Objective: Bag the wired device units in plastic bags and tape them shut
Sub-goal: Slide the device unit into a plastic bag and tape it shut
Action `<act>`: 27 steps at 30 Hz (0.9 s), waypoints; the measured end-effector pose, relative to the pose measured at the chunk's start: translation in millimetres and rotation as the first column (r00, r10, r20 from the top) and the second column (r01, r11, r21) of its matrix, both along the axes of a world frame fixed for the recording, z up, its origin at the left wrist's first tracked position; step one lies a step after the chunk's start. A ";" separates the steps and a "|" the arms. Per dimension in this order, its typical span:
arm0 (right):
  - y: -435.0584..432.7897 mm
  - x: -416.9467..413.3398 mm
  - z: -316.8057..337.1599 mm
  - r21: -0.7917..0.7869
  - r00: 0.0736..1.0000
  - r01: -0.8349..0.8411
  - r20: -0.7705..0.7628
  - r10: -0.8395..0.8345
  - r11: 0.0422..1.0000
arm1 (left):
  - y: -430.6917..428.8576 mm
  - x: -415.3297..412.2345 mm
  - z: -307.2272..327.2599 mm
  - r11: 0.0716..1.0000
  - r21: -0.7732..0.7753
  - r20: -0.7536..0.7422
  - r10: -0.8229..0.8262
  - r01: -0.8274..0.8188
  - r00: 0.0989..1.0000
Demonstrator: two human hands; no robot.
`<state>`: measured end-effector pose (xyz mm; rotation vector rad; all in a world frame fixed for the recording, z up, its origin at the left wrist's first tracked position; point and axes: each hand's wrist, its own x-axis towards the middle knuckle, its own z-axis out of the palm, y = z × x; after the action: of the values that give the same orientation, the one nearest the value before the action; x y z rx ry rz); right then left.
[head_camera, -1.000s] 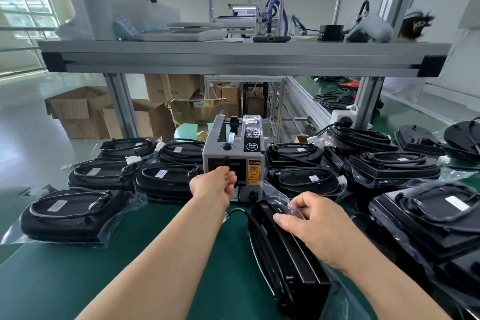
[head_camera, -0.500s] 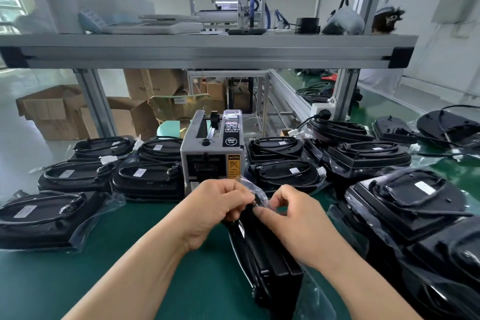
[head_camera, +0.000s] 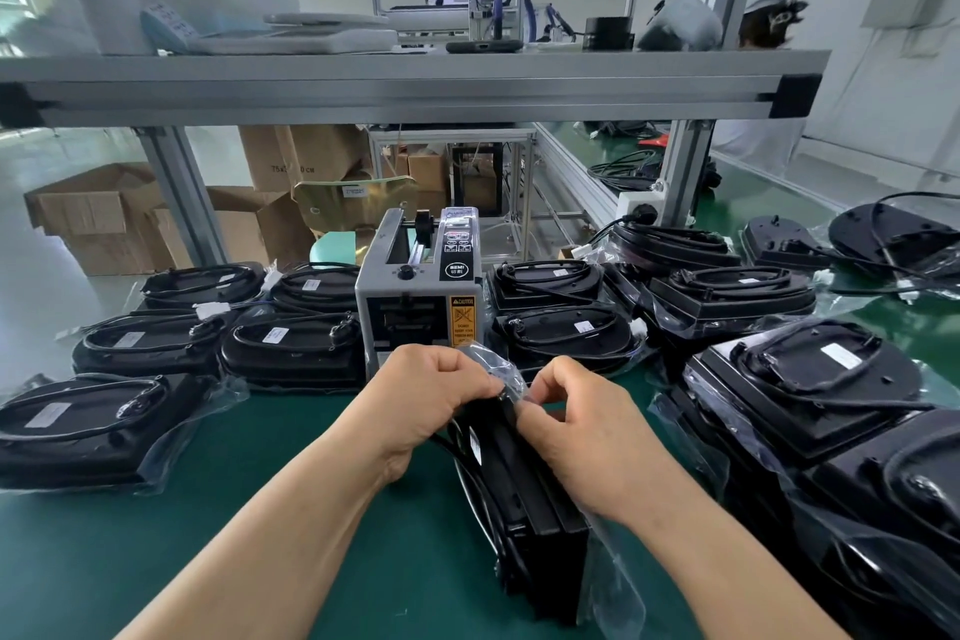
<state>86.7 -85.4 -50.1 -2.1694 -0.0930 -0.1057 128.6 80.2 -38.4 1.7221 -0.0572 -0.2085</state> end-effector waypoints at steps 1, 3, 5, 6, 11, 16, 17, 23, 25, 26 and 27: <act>-0.4 -0.3 -0.2 0.000 1.000 0.002 0.001 -0.002 1.000 | -0.6 -0.2 -0.4 1.000 -0.003 0.003 0.008 -0.008 1.000; -0.8 -1.1 0.0 0.002 1.000 0.006 0.001 -0.006 1.000 | -1.6 -0.5 -1.6 1.000 0.004 0.015 0.025 -0.025 1.000; -1.0 -1.3 0.4 0.005 1.000 0.008 -0.003 -0.008 1.000 | -2.6 -0.3 -3.4 0.999 0.025 0.033 0.047 -0.047 0.998; -0.8 -1.4 0.7 0.010 1.000 0.009 -0.005 -0.009 1.000 | -2.9 0.1 -4.4 0.998 0.032 0.040 0.059 -0.061 0.997; -0.8 -1.6 0.7 0.018 1.000 0.014 -0.011 -0.014 1.000 | -3.1 2.4 -6.6 0.996 0.042 0.055 0.079 -0.081 0.995; -1.8 0.1 -2.2 0.017 1.000 0.021 -0.005 -0.021 1.000 | -2.6 4.1 -10.0 0.993 0.075 0.083 0.082 -0.088 0.993; -1.8 0.3 -2.6 0.013 1.000 0.023 -0.001 -0.023 1.000 | -2.4 3.8 -10.6 0.992 0.089 0.097 0.080 -0.088 0.992; -1.2 1.2 -4.2 0.015 1.000 0.031 0.006 -0.031 0.999 | -1.4 5.6 -17.0 0.978 0.153 0.130 0.121 -0.141 0.984; -1.2 1.2 -4.7 0.012 0.999 0.037 0.003 -0.037 0.999 | -2.8 6.8 -19.7 0.980 0.110 0.083 0.160 -0.168 0.984; -1.3 1.3 -5.0 0.008 0.999 0.039 0.002 -0.039 0.999 | -3.9 7.9 -21.2 0.981 0.087 0.062 0.170 -0.175 0.983; -1.3 1.5 -5.2 0.006 0.999 0.038 0.002 -0.038 0.999 | -5.0 8.6 -22.0 0.980 0.077 0.046 0.183 -0.186 0.982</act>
<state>88.3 -86.6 -55.4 -2.1658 -0.0520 -0.1297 137.2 75.2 -60.4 1.8003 0.0829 -0.0403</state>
